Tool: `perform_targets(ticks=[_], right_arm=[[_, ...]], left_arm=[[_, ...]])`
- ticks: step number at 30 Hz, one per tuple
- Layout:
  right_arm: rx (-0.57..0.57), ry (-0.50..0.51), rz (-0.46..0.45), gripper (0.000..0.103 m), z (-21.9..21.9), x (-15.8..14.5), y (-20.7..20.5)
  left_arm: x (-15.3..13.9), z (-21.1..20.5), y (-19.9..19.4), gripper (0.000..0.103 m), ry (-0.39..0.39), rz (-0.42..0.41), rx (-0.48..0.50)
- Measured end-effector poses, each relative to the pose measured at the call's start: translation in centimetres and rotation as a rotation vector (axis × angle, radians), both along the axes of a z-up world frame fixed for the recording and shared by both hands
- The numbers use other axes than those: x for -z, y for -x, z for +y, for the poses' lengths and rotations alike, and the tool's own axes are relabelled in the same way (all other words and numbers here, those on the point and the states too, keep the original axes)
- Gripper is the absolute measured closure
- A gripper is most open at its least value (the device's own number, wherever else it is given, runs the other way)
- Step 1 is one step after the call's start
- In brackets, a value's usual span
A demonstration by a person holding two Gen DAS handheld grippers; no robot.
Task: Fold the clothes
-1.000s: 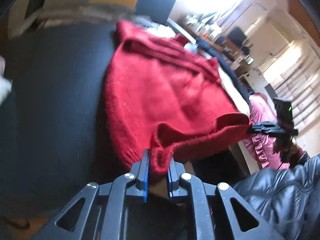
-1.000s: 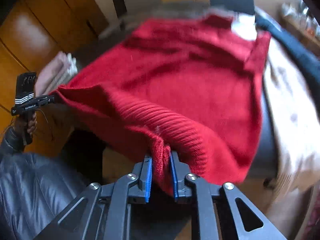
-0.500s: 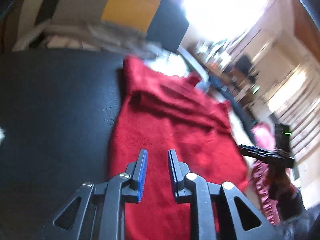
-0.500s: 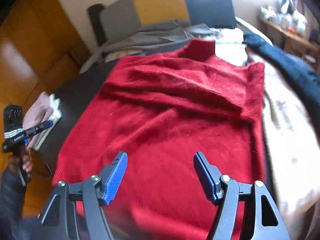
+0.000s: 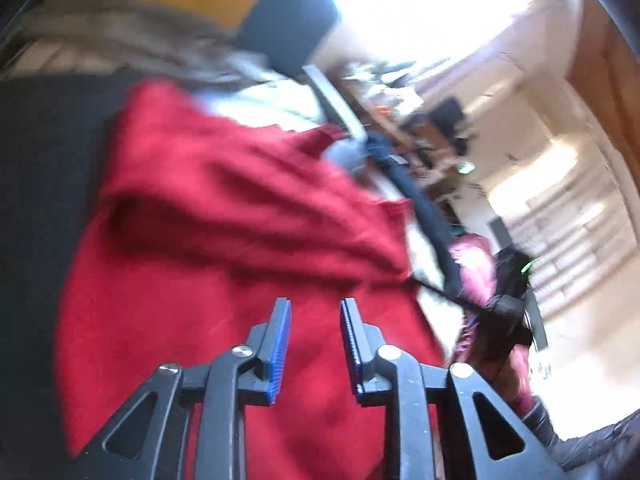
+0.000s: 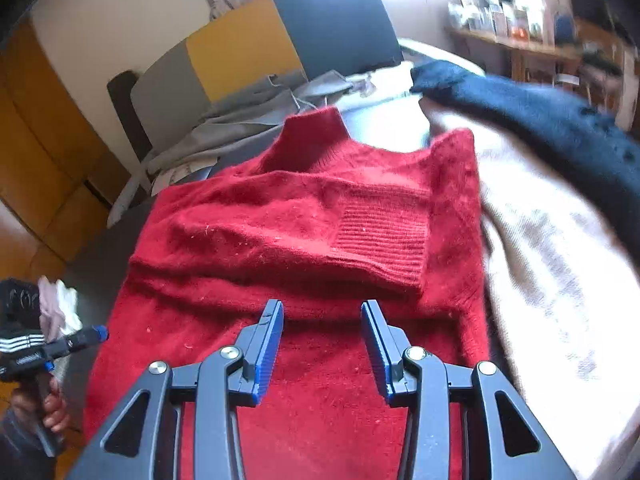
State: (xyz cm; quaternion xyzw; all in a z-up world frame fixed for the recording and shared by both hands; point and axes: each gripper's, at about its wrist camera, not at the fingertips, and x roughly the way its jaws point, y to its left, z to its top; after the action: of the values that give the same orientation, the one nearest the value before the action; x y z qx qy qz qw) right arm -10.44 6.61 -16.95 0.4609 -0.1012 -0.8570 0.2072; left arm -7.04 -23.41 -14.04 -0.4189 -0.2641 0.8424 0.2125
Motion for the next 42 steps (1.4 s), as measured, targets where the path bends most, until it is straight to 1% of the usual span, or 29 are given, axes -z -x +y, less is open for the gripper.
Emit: perform_targets(ticks=[1, 2, 3, 4, 5, 6, 7, 8, 10, 12, 14, 15, 16, 17, 18, 20, 21, 24, 26, 28, 30, 32, 34, 36, 38, 42], right_arm=[[-0.002, 0.029, -0.019, 0.057, 0.2, 0.4, -0.1], [-0.006, 0.036, -0.032, 0.054, 0.3, 0.8, -0.7], [-0.01, 0.025, -0.04, 0.047, 0.4, 1.3, -1.5], [-0.014, 0.014, -0.047, 0.045, 0.5, 1.9, -2.3], [-0.017, 0.011, -0.06, 0.043, 0.6, 2.5, -2.9], [-0.02, 0.013, -0.077, 0.043, 0.7, 3.1, -3.2], [-0.021, 0.024, -0.077, 0.043, 0.9, 3.6, -3.6], [-0.02, 0.041, -0.063, 0.043, 1.3, 4.0, -4.1], [-0.015, 0.088, -0.064, 0.039, 1.8, 4.4, -4.4], [-0.015, 0.141, -0.072, 0.035, 2.2, 4.7, -4.2], [-0.013, 0.194, -0.073, 0.033, 2.6, 5.0, -4.1], [-0.011, 0.212, -0.071, 0.032, 2.8, 5.1, -4.0], [-0.011, 0.224, -0.067, 0.032, 3.0, 5.0, -4.0], [-0.01, 0.231, -0.063, 0.032, 3.1, 5.0, -4.0], [-0.013, 0.23, -0.055, 0.032, 3.1, 4.9, -4.0], [-0.029, 0.211, -0.033, 0.032, 2.9, 4.7, -4.2], [-0.034, 0.195, -0.024, 0.032, 2.7, 4.6, -4.3], [-0.052, 0.136, -0.004, 0.032, 1.7, 4.2, -4.4], [-0.057, 0.086, 0.0, 0.032, 0.8, 4.0, -4.2], [-0.05, 0.033, -0.004, 0.032, -0.1, 3.6, -3.9], [-0.057, 0.008, 0.008, 0.032, -0.8, 3.3, -3.4], [-0.092, -0.002, 0.042, 0.032, -2.4, 2.4, -3.0], [-0.146, -0.034, 0.084, 0.032, -5.1, 1.6, -2.3], [-0.204, -0.072, 0.128, 0.032, -8.1, 0.7, -1.5], [-0.255, -0.105, 0.157, 0.032, -10.8, 0.2, -0.8], [-0.367, -0.22, 0.184, 0.031, -17.6, 0.8, 1.2]], left_arm=[[-1.0, 2.2, 1.1, 0.067, 0.097, 0.05, 0.032], [-2.1, 4.5, 2.3, 0.065, 0.194, 0.1, 0.063], [-3.0, 6.9, 3.3, 0.065, 0.295, 0.154, 0.106], [-3.5, 9.8, 3.9, 0.062, 0.415, 0.228, 0.197], [-3.8, 12.7, 4.5, 0.061, 0.529, 0.294, 0.286], [-3.5, 14.9, 5.1, 0.061, 0.619, 0.325, 0.367], [-3.0, 16.3, 5.7, 0.06, 0.682, 0.337, 0.427], [-2.4, 17.5, 6.3, 0.06, 0.74, 0.346, 0.485], [-0.9, 18.8, 7.4, 0.06, 0.815, 0.331, 0.585], [0.7, 19.1, 8.7, 0.06, 0.854, 0.282, 0.654], [2.2, 19.4, 10.4, 0.059, 0.913, 0.242, 0.657], [2.8, 19.4, 11.3, 0.059, 0.931, 0.218, 0.652], [3.3, 19.2, 12.1, 0.067, 0.91, 0.177, 0.64], [3.7, 18.9, 12.9, 0.078, 0.882, 0.139, 0.624], [3.6, 18.2, 13.4, 0.095, 0.826, 0.121, 0.585], [2.5, 15.7, 13.8, 0.096, 0.717, 0.124, 0.46], [1.3, 13.5, 13.9, 0.096, 0.62, 0.121, 0.373], [-2.7, 3.6, 12.3, 0.096, 0.311, 0.124, 0.047], [-4.2, -2.2, 9.8, 0.096, 0.213, 0.139, -0.112], [-5.1, -8.0, 6.1, 0.096, 0.21, 0.146, -0.27], [-4.6, -12.7, 2.4, 0.096, 0.23, 0.108, -0.378], [-4.0, -17.4, -1.3, 0.096, 0.248, 0.069, -0.483], [-2.3, -20.9, -5.0, 0.096, 0.249, 0.015, -0.558], [-0.8, -23.0, -7.8, 0.096, 0.244, -0.024, -0.614], [1.1, -25.1, -10.8, 0.096, 0.208, -0.054, -0.67], [3.7, -27.0, -14.4, 0.096, 0.165, -0.086, -0.747]])
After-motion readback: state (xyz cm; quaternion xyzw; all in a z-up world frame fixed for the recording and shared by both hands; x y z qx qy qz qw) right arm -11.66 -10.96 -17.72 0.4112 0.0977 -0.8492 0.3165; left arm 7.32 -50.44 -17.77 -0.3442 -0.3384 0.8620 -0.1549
